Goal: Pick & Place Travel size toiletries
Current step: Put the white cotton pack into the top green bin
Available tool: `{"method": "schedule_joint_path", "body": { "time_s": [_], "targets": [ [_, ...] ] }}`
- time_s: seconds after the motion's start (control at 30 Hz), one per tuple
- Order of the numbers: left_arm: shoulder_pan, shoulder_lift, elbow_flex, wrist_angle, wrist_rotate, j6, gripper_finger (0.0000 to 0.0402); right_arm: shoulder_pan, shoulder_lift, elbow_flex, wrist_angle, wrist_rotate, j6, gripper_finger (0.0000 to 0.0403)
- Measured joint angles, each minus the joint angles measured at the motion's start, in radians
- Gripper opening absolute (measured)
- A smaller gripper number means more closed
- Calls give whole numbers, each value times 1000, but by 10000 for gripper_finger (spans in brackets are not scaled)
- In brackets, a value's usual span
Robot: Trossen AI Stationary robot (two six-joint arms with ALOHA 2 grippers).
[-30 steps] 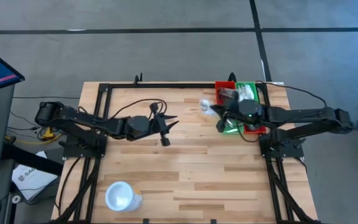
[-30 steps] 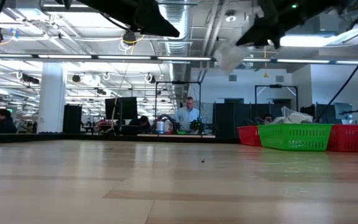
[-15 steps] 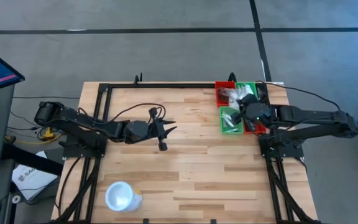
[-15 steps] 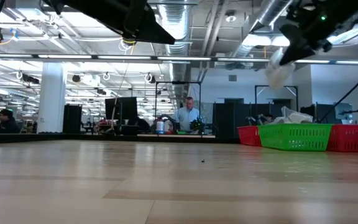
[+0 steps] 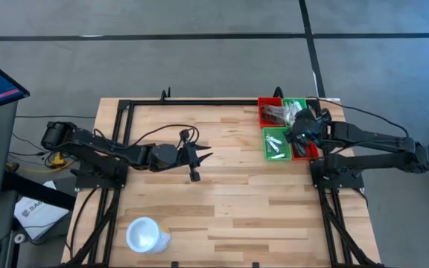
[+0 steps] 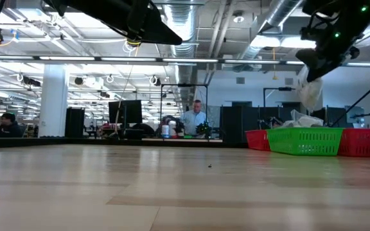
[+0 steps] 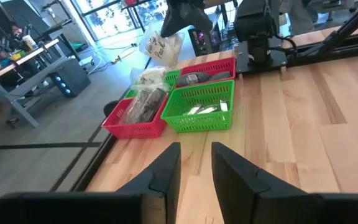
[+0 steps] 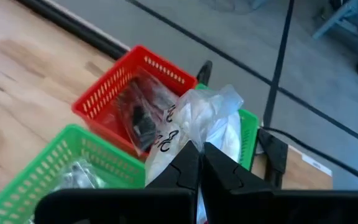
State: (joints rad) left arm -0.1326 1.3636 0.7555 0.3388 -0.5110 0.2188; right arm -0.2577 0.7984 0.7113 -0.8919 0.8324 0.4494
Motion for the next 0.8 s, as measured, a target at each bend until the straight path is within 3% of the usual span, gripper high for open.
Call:
{"method": "schedule_joint_path", "body": {
  "time_s": [0.57, 0.8],
  "targets": [
    [0, 0, 0, -2, 2, 0, 82, -188, 227, 0, 79, -77, -159, 0],
    [0, 0, 0, -2, 2, 0, 82, -249, 253, 0, 94, -106, -203, 0]
  ]
}}
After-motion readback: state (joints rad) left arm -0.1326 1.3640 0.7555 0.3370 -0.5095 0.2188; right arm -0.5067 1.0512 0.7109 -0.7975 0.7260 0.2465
